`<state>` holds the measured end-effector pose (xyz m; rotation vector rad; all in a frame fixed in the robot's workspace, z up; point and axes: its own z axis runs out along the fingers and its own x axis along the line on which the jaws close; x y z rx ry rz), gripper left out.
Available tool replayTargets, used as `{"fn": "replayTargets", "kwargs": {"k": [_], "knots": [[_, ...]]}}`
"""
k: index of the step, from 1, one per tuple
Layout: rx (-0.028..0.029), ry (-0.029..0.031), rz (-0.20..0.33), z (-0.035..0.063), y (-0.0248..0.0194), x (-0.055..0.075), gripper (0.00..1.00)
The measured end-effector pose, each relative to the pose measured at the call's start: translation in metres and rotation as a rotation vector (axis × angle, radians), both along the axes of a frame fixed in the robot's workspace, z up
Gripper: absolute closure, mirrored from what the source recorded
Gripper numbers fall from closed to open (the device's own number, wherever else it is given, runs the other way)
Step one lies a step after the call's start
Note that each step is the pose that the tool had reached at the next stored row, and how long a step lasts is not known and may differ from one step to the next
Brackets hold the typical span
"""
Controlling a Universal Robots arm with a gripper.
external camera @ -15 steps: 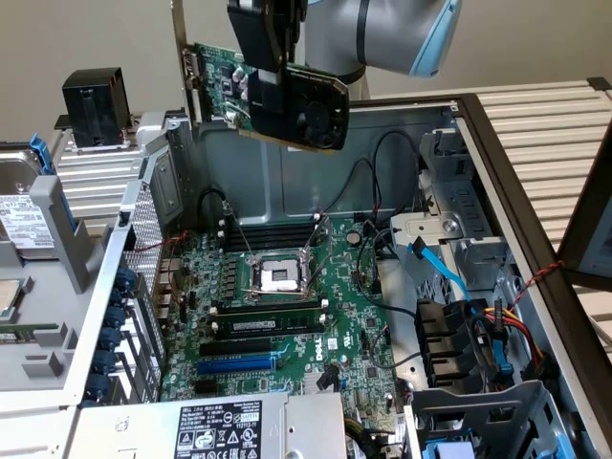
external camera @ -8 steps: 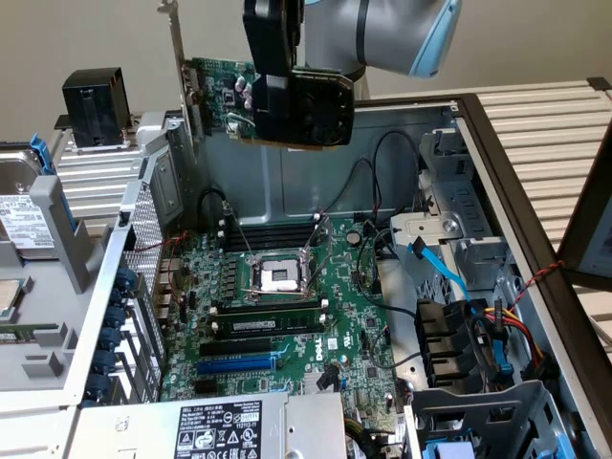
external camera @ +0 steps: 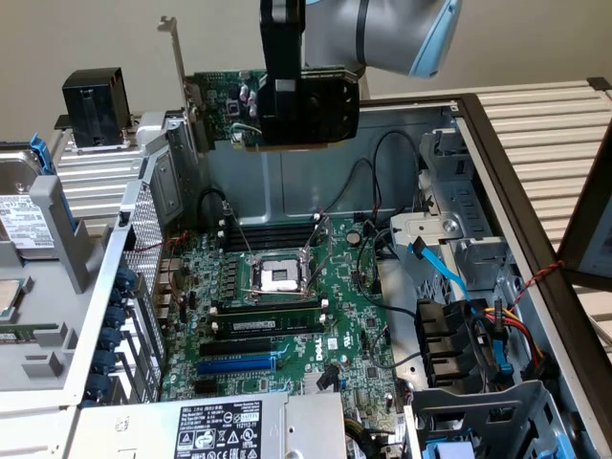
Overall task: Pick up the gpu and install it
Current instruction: 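Insert the gpu into the slot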
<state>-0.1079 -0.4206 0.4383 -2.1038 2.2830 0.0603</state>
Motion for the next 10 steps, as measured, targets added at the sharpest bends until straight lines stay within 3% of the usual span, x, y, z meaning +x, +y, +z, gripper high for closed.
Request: {"fn": "replayTargets", "kwargs": {"k": [4,8,10], "knots": [[0.0001,-0.0047,0.066,-0.0031,0.0000,-0.0005,0.73],[-0.0008,-0.0037,0.075,-0.0045,0.0000,-0.0007,0.73],[-0.0089,-0.0030,0.075,-0.0063,0.0001,-0.0008,0.73]]}}
